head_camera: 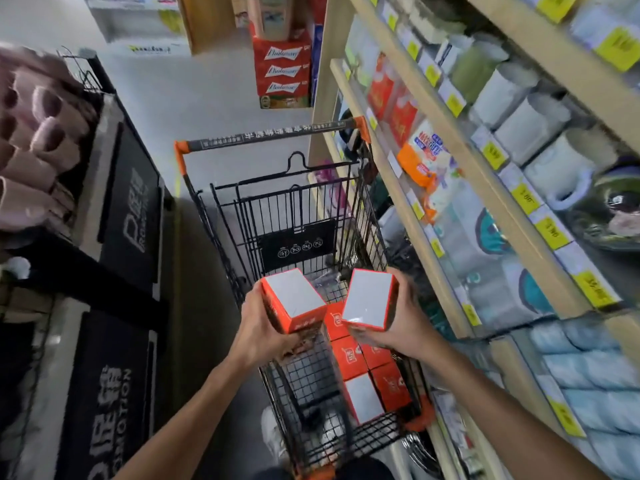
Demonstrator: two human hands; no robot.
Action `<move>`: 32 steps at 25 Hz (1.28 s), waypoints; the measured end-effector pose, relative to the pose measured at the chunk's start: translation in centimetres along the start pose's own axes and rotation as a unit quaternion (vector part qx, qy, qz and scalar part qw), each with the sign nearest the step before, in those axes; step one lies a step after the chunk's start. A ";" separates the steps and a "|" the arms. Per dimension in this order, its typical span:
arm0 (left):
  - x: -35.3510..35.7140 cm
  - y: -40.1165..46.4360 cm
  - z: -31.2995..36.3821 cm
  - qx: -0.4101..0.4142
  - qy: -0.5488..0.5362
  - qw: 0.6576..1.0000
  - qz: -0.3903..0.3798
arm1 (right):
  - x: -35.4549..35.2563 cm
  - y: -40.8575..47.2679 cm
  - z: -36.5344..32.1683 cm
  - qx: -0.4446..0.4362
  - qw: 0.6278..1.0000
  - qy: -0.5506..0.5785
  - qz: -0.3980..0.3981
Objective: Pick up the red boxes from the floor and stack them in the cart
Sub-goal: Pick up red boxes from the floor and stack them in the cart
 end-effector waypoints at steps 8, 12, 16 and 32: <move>0.8 7.2 -0.9 -0.024 0.014 0.999 0.016 | 1.3 11.6 2.6 0.001 0.994 -0.054 -0.090; 2.5 10.2 -2.7 -0.030 -0.007 0.999 0.035 | 3.0 17.9 5.2 -0.035 0.987 -0.104 -0.117; 4.7 12.8 -5.6 -0.039 -0.010 0.998 0.048 | 5.8 22.6 8.9 -0.047 0.978 -0.132 -0.153; 9.3 17.7 -14.0 -0.061 -0.019 0.998 0.005 | 14.1 28.4 19.5 0.000 0.937 -0.226 -0.266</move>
Point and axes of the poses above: each hand's wrist, its own y-axis towards the middle knuckle, its own x-axis out of the palm, z = x × y, the point moved 2 cm from there along y, towards the middle knuckle, and after that the axes turned 1 degree about y, right-handed, at the moved point
